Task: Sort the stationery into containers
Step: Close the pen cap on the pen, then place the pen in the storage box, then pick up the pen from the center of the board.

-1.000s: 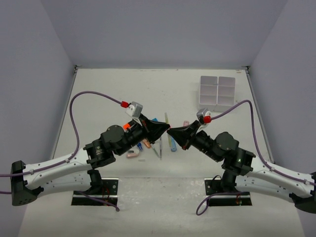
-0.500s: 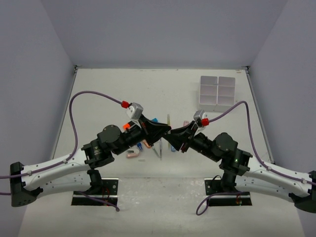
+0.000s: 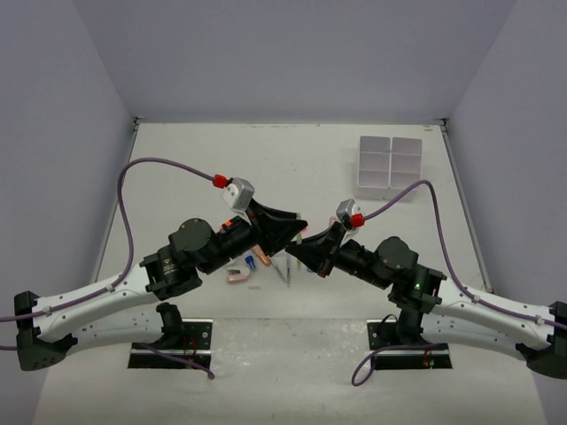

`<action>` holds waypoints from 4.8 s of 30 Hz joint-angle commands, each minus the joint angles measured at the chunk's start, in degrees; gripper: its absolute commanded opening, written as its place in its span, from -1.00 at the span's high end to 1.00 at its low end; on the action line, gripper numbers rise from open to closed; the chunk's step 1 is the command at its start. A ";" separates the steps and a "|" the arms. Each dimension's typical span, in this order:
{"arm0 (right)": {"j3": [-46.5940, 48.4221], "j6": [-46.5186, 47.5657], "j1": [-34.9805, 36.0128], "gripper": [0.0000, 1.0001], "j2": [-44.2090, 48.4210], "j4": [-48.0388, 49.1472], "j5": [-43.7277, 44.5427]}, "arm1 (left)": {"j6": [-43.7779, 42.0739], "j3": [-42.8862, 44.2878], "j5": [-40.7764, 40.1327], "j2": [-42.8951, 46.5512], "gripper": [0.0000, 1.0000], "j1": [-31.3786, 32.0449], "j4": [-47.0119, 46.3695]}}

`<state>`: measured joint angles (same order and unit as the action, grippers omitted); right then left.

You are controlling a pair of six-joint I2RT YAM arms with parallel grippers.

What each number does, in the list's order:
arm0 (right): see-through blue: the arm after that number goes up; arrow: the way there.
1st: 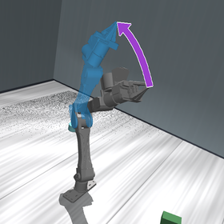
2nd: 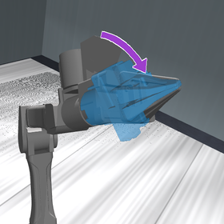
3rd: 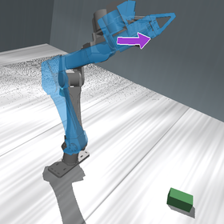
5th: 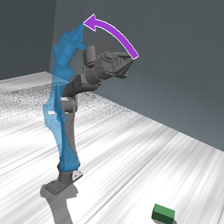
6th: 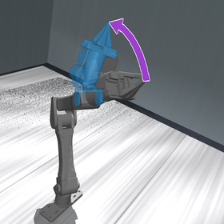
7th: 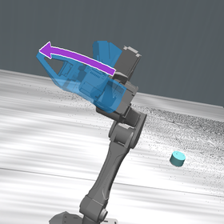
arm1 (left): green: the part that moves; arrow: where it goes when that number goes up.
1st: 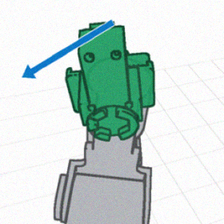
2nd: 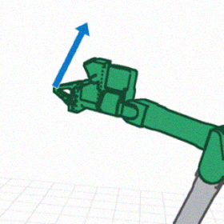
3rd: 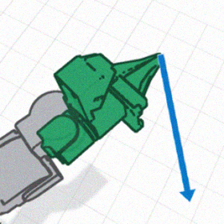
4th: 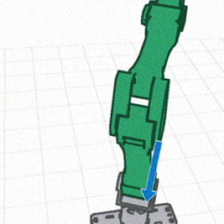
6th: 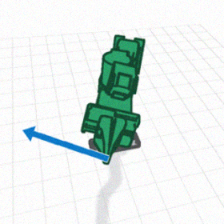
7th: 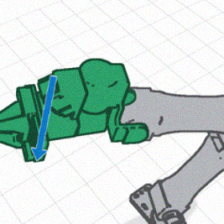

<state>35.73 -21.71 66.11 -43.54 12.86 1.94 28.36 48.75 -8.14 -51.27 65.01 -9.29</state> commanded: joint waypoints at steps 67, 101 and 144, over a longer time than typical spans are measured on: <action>13.64 -2.79 -27.75 1.00 -14.76 -9.01 13.68 | 10.82 26.14 -42.81 -6.79 -1.00 6.50 43.54; 47.24 -3.32 -57.58 0.13 -62.44 -10.48 18.18 | 22.35 6.33 -39.50 0.69 -1.00 6.33 63.51; 30.72 -28.43 -7.53 0.40 -58.90 -40.50 12.26 | 24.16 5.31 -41.35 5.04 -1.00 6.44 66.77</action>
<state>64.72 -48.05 58.12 -100.80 -28.25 14.35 53.33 54.46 -49.21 -46.07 71.33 60.00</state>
